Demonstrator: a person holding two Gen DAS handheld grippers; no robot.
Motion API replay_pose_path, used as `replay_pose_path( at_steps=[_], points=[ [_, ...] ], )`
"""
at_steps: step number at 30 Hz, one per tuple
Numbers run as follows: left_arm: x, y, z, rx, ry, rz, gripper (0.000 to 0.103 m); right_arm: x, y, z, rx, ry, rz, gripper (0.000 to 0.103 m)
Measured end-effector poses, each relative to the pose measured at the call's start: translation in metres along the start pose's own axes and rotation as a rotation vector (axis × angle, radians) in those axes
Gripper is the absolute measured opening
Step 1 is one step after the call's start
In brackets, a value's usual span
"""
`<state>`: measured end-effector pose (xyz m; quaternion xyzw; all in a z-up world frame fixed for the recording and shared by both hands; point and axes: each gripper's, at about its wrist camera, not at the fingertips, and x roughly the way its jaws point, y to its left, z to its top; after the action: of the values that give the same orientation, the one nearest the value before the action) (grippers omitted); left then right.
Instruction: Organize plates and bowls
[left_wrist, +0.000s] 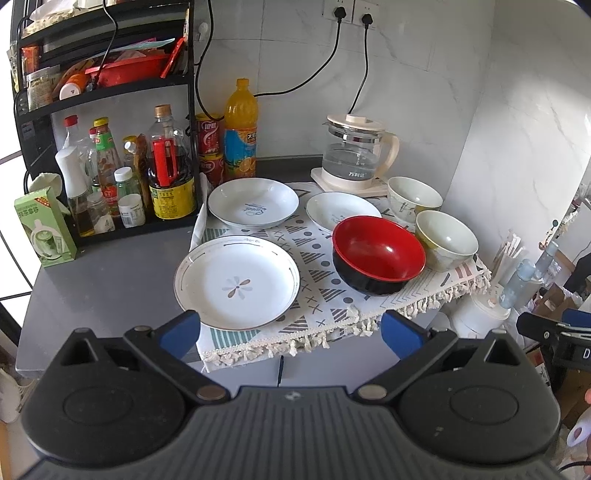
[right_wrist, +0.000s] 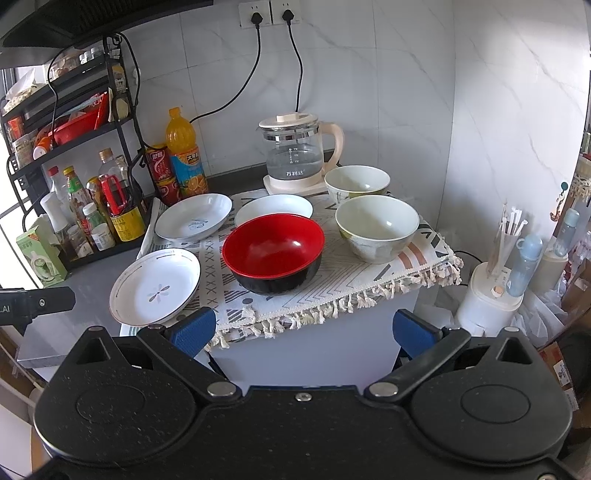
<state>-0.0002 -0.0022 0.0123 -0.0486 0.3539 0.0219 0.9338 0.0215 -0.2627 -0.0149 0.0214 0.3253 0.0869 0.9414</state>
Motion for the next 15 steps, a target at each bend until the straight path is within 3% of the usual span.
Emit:
replay_pose_path(
  at_steps=[15],
  points=[
    [0.0068, -0.0055, 0.0022, -0.027, 0.014, -0.002, 0.103, 0.0028, -0.0106, 0.0049, -0.005, 0.010, 0.008, 0.103]
  ],
)
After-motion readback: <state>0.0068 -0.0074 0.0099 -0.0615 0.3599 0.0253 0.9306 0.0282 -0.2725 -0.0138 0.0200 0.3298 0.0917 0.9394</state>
